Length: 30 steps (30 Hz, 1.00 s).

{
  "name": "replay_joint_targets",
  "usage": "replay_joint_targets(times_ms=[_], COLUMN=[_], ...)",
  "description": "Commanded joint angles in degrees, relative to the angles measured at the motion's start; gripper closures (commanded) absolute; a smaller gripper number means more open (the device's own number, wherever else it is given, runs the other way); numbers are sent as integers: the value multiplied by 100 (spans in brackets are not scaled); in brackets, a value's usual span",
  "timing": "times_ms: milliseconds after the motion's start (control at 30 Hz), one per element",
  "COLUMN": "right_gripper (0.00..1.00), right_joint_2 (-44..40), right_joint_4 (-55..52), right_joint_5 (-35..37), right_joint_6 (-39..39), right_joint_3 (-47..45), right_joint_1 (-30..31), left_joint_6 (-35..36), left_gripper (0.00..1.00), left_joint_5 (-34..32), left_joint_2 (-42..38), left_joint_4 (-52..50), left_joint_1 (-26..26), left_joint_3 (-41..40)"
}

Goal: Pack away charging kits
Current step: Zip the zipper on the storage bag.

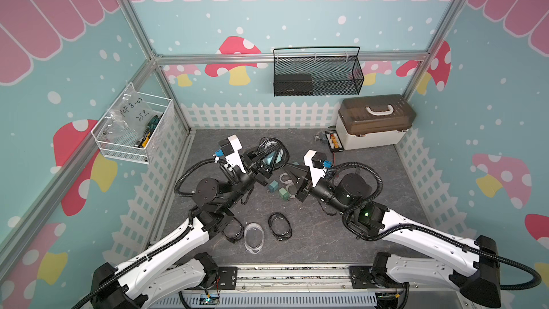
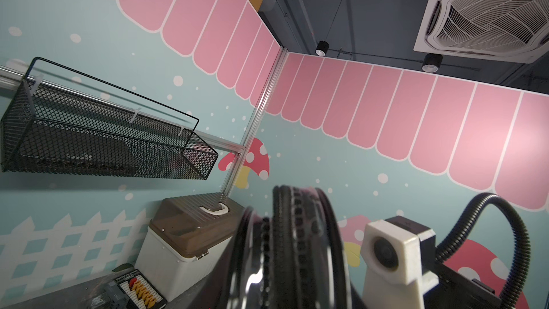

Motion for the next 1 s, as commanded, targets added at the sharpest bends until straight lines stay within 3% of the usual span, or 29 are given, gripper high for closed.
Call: replay_joint_targets(times_ms=[0,567,967], right_gripper=[100,100,100], right_joint_2=[-205,-221,-86], right_joint_4=[-103,-599,-695], right_joint_5=[963,-178,-584], right_joint_6=[-355,-838,-741], right_joint_3=[-9,860,1166], right_joint_1=[-142,-133,-107], left_joint_6=[-112,-453,-718], left_gripper=[100,100,67], left_joint_5=[49,648,944], left_joint_2=[-410,-649,-290], left_joint_4=[226,122,619], left_joint_1=[40,39,41], left_joint_3=[-158,-311,-299])
